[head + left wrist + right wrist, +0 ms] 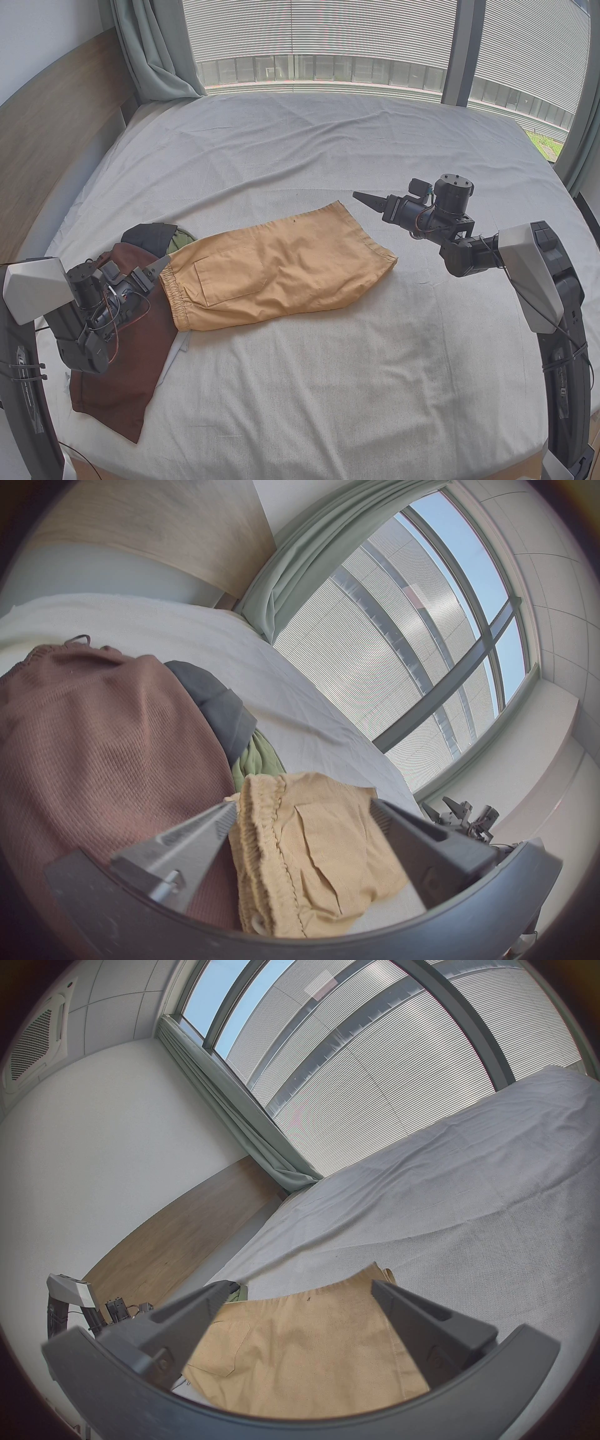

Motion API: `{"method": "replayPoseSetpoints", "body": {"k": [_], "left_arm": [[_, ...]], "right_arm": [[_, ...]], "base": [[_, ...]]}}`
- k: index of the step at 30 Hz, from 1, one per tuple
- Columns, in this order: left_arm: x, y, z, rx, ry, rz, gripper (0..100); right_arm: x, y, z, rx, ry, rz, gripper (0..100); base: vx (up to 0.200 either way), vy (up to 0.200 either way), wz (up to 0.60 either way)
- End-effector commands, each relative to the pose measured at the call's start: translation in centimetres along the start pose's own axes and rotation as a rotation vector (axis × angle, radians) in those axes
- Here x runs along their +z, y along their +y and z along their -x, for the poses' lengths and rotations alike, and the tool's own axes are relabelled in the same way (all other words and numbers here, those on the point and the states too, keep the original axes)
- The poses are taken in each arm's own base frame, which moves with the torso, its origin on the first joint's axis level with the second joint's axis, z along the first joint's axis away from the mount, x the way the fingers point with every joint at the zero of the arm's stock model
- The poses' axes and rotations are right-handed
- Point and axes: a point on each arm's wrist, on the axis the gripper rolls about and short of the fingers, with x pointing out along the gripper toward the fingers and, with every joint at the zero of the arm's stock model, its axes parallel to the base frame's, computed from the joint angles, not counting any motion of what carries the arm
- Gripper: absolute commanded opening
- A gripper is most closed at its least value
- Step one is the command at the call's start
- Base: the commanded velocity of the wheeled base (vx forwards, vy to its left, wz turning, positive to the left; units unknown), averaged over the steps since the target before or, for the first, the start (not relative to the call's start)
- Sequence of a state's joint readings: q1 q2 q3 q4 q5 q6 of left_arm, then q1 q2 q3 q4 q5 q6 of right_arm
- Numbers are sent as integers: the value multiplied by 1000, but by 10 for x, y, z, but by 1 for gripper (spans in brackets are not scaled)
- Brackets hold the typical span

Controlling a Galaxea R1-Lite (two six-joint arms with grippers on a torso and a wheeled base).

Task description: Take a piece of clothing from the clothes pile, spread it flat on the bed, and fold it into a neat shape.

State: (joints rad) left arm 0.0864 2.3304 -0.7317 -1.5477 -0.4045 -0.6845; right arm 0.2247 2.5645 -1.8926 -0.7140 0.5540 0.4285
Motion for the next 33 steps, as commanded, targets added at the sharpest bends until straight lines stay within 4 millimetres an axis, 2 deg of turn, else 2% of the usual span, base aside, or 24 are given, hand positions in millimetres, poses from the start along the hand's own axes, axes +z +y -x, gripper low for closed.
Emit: {"method": "replayPoseSetpoints", "body": {"k": [1, 13, 23, 29, 33], "left_arm": [[6, -1, -2, -1, -27, -6, 100], [11, -7, 1, -10, -38, -15, 100], [15, -24, 9, -38, -37, -23, 100], [11, -28, 10, -43, -18, -28, 100], [1, -33, 11, -46, 12, -23, 100]], "right_arm": [[-2, -1, -1, -2, 2, -3, 100], [-2, 18, -3, 17, 19, -9, 100], [-19, 38, -4, -47, 35, -30, 100], [-27, 45, -2, -51, 47, -36, 100], [-41, 58, 8, -48, 85, -51, 100]], "base": [[0, 0, 0], [0, 0, 0], [0, 0, 0], [0, 0, 0], [0, 0, 0]]}}
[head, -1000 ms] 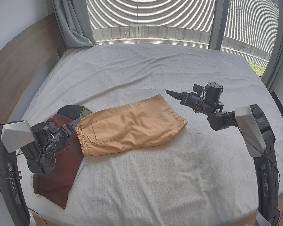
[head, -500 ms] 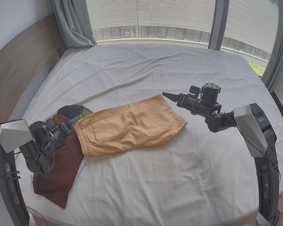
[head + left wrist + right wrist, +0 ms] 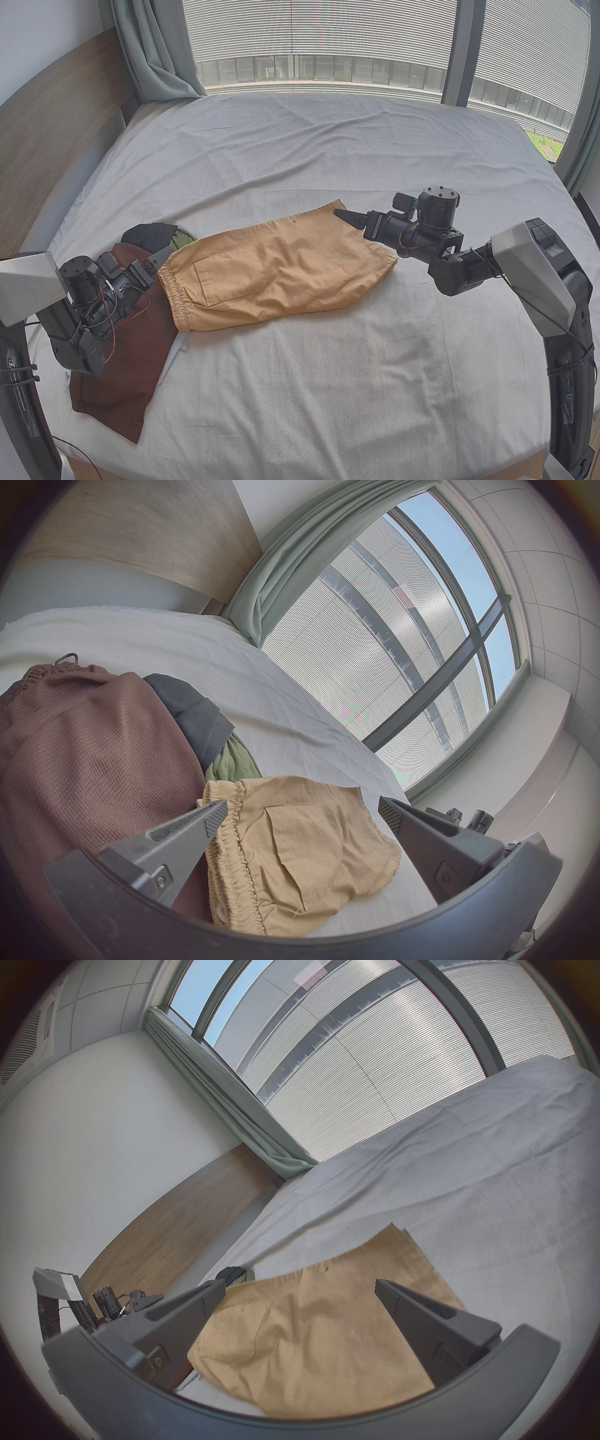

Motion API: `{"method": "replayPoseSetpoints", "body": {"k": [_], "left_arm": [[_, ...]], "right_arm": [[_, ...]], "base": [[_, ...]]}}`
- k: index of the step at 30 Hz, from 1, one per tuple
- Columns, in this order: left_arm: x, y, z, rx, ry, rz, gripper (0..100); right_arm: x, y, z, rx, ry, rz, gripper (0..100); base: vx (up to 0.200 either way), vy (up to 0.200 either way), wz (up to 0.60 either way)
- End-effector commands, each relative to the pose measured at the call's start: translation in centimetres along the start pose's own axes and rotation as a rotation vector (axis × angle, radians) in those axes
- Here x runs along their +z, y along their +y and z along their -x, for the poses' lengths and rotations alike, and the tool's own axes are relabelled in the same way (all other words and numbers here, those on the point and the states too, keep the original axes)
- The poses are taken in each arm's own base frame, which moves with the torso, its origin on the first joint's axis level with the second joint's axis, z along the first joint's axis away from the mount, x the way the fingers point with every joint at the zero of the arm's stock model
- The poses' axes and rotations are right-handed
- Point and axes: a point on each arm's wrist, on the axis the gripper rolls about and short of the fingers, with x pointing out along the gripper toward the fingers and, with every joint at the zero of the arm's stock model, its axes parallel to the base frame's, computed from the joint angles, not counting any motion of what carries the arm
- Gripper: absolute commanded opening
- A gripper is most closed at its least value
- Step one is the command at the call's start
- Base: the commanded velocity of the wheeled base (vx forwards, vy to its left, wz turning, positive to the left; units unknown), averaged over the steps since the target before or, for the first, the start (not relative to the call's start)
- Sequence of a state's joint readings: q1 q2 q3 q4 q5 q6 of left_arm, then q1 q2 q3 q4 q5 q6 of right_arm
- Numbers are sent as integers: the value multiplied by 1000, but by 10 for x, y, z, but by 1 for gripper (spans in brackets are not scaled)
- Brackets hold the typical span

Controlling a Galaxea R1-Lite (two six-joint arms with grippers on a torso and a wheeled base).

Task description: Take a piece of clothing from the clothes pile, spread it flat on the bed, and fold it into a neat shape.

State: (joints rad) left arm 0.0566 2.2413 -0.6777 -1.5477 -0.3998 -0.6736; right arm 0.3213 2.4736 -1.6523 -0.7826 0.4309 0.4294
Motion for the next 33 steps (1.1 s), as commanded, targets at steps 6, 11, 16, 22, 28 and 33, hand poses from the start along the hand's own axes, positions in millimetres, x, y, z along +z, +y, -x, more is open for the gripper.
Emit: {"method": "replayPoseSetpoints", "body": {"k": [6, 11, 16, 22, 28, 33], "left_arm": [[-10, -8, 2, -6, 33, -19, 100], [-14, -10, 1, -12, 46, -40, 100], [-15, -9, 2, -8, 51, -38, 100], [-15, -11, 2, -11, 49, -39, 100], [-15, -10, 2, -10, 52, -39, 100], [-16, -10, 3, -8, 54, -38, 100]], "right_arm": [[-23, 11, 20, -22, 52, -24, 100], [-37, 9, 28, -27, 62, -27, 100], [-55, 7, 36, -35, 94, -39, 100], [-64, 9, 40, -32, 102, -40, 100], [-70, 12, 41, -28, 120, -43, 100], [-78, 13, 46, -28, 132, -43, 100]], "base": [[0, 0, 0], [0, 0, 0], [0, 0, 0], [0, 0, 0], [0, 0, 0], [0, 0, 0]]}}
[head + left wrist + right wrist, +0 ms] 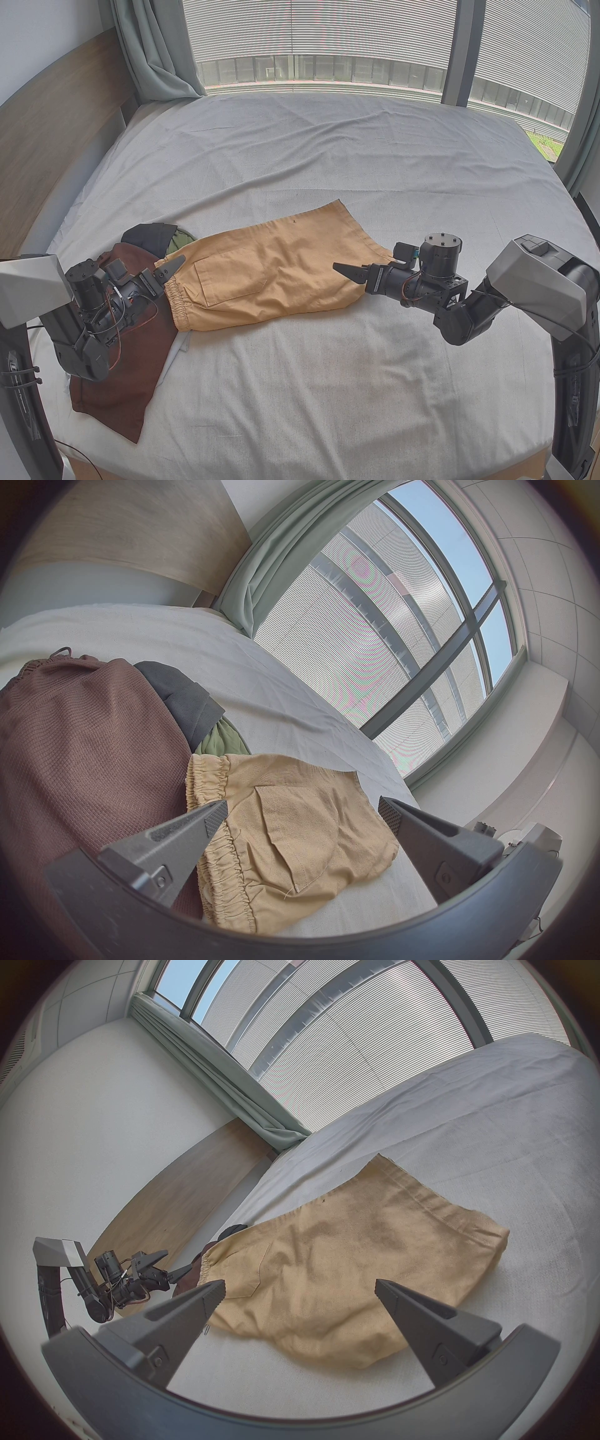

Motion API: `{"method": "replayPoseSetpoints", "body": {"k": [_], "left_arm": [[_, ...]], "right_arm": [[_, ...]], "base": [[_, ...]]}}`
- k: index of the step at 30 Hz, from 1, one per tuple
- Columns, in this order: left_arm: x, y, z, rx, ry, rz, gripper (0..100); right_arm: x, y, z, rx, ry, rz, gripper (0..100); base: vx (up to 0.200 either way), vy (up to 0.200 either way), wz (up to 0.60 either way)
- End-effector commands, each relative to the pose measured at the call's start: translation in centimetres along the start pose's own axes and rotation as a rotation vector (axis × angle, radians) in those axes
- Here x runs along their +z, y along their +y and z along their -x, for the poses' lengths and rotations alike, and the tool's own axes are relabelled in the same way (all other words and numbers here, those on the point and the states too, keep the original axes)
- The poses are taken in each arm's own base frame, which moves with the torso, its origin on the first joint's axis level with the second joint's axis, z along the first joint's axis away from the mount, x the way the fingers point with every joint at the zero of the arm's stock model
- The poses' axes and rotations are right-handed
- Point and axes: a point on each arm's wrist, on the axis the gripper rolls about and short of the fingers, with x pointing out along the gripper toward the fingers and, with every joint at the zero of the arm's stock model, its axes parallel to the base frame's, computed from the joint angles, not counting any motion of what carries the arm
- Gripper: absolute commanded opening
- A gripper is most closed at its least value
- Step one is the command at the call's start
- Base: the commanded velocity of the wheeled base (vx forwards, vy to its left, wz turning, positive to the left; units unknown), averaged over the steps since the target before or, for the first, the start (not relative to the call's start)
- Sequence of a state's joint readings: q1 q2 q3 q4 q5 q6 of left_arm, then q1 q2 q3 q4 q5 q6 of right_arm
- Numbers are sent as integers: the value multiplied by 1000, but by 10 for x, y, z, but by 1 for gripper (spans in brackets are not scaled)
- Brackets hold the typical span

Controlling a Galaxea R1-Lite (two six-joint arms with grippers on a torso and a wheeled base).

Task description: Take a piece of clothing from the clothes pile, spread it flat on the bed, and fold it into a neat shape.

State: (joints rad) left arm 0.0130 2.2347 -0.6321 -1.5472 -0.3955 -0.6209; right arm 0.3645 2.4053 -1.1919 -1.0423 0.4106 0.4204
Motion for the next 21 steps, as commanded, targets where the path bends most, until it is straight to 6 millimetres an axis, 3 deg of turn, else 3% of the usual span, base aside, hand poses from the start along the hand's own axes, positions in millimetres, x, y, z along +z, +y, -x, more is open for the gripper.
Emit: {"method": "replayPoseSetpoints", "body": {"k": [1, 21], "left_arm": [[0, 0, 0, 0, 2, 1, 100], [-2, 1, 0, 2, 7, 3, 100]], "right_arm": [[-9, 2, 4, 3, 14, -2, 100], [-39, 14, 29, -2, 89, -24, 100]], "base": [[0, 0, 0], [0, 0, 0]]}}
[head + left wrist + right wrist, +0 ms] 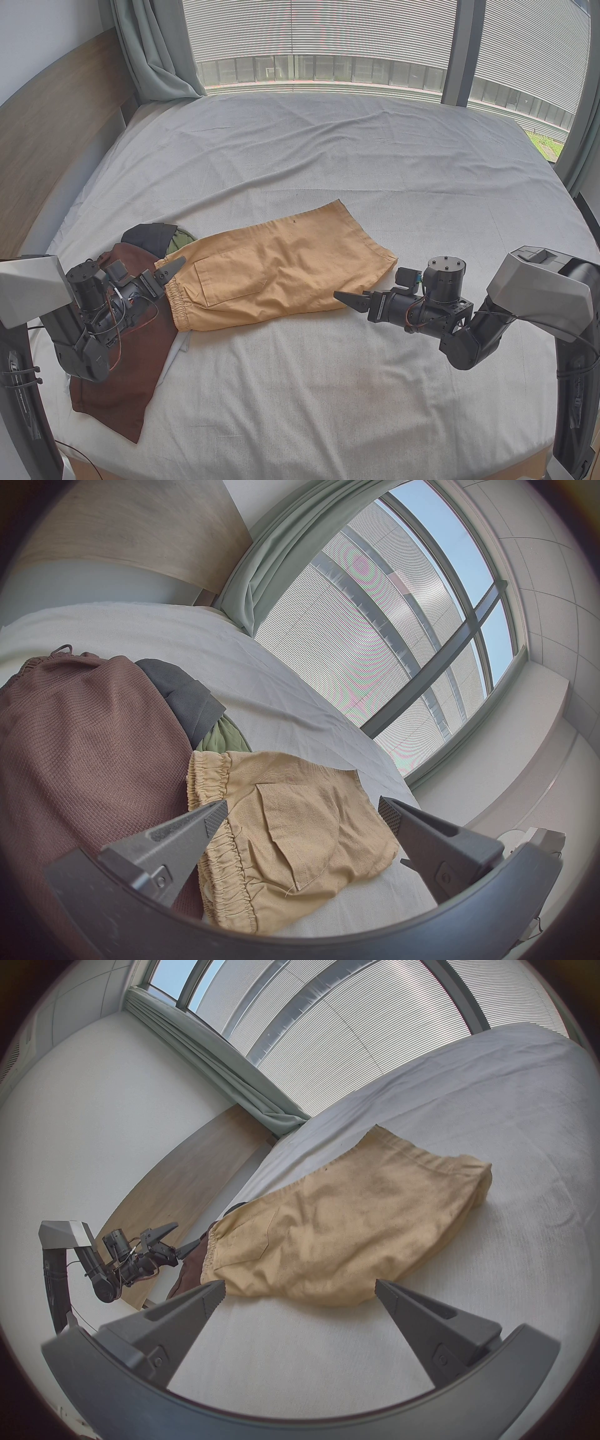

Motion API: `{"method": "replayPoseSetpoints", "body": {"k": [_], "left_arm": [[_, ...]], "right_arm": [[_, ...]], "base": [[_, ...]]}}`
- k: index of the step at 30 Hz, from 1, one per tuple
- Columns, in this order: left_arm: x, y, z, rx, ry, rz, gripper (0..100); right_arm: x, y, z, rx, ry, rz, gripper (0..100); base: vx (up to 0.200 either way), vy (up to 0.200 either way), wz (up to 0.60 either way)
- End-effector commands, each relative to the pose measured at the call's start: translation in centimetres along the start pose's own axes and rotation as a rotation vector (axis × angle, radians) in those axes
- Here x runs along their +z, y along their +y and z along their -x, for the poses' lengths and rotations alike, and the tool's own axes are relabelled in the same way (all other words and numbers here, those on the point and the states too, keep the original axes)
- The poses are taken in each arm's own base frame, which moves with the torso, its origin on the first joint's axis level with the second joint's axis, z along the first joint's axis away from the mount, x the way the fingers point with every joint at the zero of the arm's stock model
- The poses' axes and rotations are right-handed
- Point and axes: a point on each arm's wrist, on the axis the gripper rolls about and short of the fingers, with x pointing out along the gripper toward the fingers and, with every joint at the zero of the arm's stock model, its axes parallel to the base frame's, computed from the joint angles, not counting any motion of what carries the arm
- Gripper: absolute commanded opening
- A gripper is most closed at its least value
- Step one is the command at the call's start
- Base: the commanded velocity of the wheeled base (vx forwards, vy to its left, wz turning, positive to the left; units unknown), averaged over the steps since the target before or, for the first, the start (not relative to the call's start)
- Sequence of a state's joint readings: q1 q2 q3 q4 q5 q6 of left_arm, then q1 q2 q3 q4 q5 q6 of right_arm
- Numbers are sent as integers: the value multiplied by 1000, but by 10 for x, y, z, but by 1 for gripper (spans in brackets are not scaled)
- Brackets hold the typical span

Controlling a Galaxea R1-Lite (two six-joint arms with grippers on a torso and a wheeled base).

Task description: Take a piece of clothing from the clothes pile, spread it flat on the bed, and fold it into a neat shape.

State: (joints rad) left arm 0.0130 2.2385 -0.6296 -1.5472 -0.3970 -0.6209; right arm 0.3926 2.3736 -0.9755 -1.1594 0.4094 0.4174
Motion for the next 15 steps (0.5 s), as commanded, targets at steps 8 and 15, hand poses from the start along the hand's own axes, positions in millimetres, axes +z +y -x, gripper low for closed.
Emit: {"method": "replayPoseSetpoints", "body": {"k": [8, 15], "left_arm": [[-1, -1, 0, -3, 2, -1, 100], [-1, -1, 0, -3, 3, -1, 100]], "right_arm": [[-25, -8, 2, -27, 71, -39, 100], [-33, -20, -18, -27, 72, -41, 100]], "base": [[0, 0, 0], [0, 0, 0]]}}
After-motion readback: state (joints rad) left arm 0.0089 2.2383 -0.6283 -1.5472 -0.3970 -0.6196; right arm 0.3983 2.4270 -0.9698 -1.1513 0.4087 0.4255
